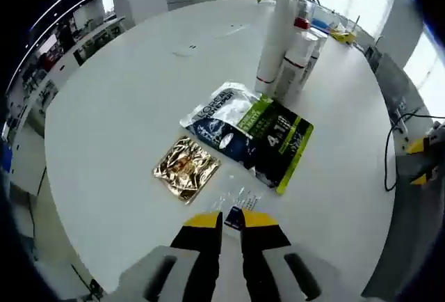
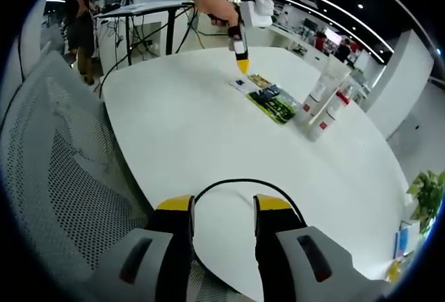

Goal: Arrange the skincare products in the storage area until every visible bottle or jar stands upright without overlapping.

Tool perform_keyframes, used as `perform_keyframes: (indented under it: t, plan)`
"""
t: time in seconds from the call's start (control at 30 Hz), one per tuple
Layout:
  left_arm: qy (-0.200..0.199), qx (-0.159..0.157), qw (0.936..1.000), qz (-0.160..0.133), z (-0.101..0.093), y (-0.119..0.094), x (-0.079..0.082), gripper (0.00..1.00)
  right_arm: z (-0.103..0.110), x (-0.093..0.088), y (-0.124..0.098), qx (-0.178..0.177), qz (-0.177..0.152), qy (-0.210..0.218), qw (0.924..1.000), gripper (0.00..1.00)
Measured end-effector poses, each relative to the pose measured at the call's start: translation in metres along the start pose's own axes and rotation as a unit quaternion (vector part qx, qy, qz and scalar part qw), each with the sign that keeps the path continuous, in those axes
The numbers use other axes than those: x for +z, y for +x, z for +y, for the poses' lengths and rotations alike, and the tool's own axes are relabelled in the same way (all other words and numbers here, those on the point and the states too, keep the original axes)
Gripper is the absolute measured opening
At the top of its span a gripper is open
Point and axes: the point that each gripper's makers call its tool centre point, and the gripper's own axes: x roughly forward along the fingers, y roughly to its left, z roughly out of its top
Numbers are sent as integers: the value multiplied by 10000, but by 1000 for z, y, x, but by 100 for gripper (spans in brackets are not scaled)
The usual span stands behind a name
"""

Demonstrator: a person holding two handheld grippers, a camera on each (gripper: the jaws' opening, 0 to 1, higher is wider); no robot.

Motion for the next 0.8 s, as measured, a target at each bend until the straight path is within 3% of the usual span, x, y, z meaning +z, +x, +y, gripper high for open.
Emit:
perform_keyframes:
  t: [0.1,0.47,0.8]
  plan:
    - [101,60,9997,194,1,9,-5,11,0,0,0,-8,2,10,10000,31]
    - [203,260,9985,447,5,20,-10,11,-1,-2,0,-16,26,37,10000,31]
    - [704,290,9960,475,7,23,-6,12,-1,-2,0,4,42,32,10000,31]
